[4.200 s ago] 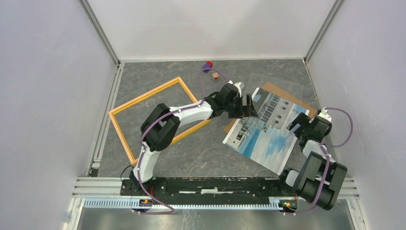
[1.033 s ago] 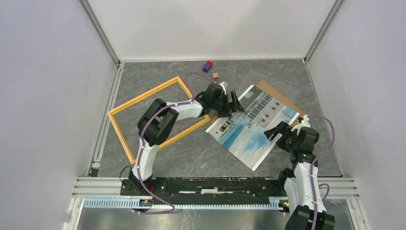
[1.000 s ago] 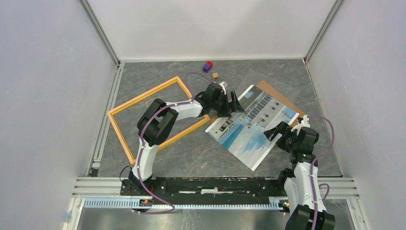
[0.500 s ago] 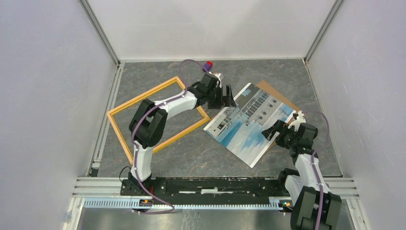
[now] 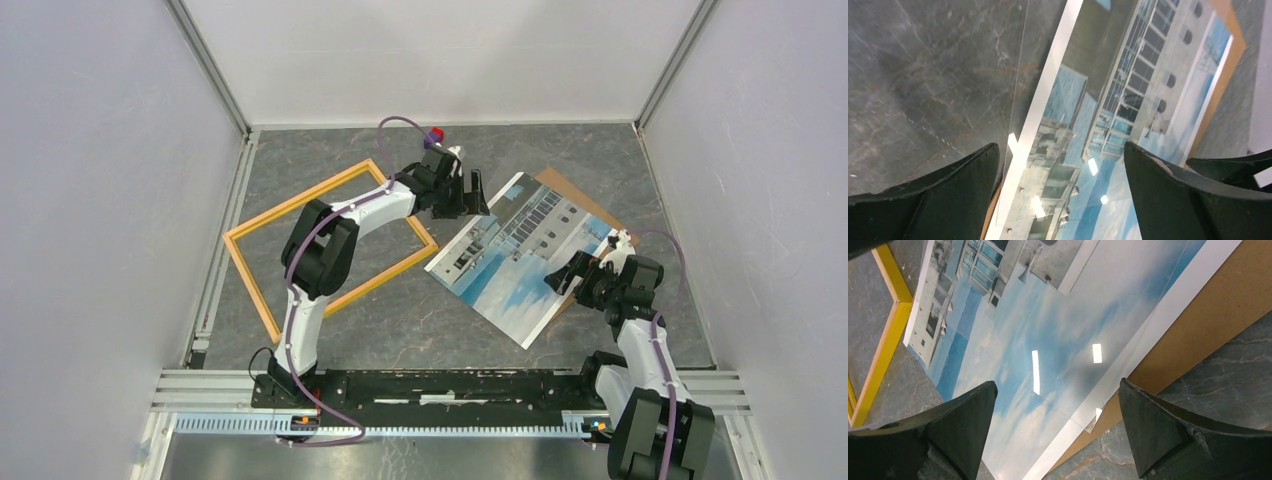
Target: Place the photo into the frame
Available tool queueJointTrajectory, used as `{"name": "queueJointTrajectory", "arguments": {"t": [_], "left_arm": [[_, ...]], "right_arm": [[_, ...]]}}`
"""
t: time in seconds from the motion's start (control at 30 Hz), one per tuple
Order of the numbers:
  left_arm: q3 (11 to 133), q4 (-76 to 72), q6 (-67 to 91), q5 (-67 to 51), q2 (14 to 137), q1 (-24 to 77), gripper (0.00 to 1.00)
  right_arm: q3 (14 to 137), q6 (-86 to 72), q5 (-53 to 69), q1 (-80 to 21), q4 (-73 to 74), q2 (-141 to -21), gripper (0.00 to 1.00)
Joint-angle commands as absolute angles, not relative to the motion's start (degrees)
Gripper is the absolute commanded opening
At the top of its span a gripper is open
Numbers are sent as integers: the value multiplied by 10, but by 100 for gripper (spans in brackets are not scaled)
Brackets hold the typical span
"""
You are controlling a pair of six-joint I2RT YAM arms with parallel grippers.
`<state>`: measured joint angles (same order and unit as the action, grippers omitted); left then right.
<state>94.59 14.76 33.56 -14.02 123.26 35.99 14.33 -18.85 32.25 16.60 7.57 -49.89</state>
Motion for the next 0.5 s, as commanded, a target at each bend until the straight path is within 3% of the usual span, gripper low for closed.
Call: {"name": "queueJointTrajectory", "arguments": {"t": [0.0, 0.1, 0.47], "left_arm": [[923, 142, 334, -135, 1235, 366, 100], [908, 141, 333, -131, 1230, 366, 100], [861, 109, 371, -180, 1219, 367, 100]], "right_arm": [[152, -213, 289, 164, 136, -482, 98], [158, -195, 228, 164, 178, -480, 98], [177, -178, 216, 164, 202, -471, 98]]}}
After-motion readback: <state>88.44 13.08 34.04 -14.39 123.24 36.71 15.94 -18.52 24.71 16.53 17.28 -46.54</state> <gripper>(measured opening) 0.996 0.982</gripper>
